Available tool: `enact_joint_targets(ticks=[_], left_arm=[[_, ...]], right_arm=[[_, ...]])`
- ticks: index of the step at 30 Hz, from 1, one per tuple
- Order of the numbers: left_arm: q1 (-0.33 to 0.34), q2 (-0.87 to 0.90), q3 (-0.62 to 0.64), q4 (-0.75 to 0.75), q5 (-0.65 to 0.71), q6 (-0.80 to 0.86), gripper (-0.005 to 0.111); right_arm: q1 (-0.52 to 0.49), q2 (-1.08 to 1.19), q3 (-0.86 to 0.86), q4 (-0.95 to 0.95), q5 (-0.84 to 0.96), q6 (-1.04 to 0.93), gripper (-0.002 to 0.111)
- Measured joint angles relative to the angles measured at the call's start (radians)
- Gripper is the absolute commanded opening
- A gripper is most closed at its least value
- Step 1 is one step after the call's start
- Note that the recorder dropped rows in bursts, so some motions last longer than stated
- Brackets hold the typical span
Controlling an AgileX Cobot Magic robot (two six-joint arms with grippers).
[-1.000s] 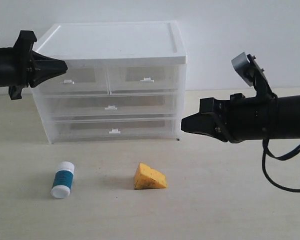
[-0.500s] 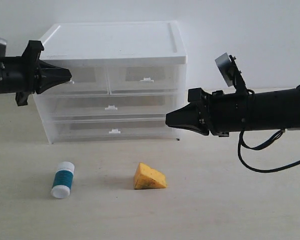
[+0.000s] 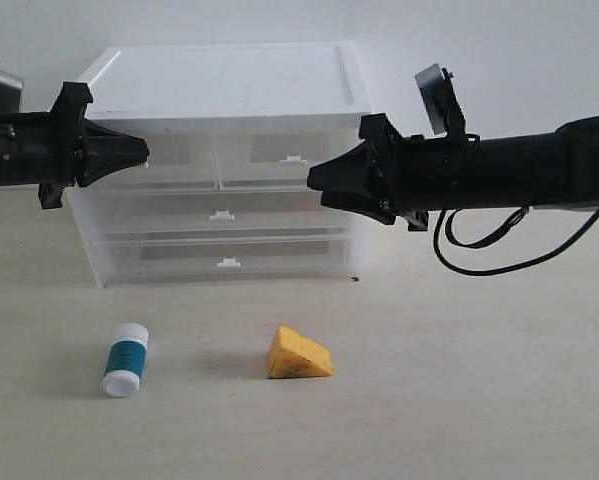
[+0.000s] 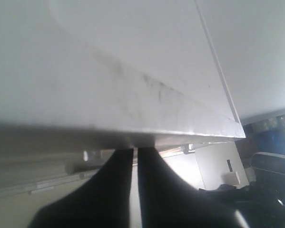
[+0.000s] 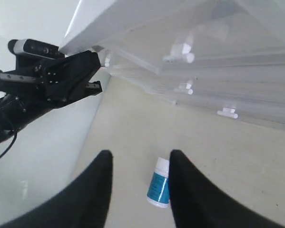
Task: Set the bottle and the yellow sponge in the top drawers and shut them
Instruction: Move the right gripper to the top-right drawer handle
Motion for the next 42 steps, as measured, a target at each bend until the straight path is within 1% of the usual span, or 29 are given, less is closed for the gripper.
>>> enact_joint_targets(ticks=[4,7,16,26,35,42], left_arm=[[0.001,0.000,0.000,0.000,0.002,0.000,0.004],[0.001,0.000,0.000,0.000,0.002,0.000,0.004],[0.001,0.000,0.000,0.000,0.004,0.000,0.004],[0.001,0.000,0.000,0.000,0.004,0.014,0.004],[0.001,0.000,0.000,0.000,0.004,0.016,0.004],[0.001,0.000,0.000,0.000,0.004,0.018,0.004]], right_arm=[[0.000,0.092,-0.059,0.000,0.013,0.085,0.043],[0.000,0.168,-0.124,0.000,0.080,0.119,0.043],[0.000,0.196,-0.224,0.000,0.106,0.159,0.043],[0.000,0.196,-0.250,0.000,0.028,0.163,0.043],[0.000,0.198,-0.276,0.000,0.006,0.161,0.043],[0.042,0.198,-0.317,-0.004,-0.037,0.164,0.043]])
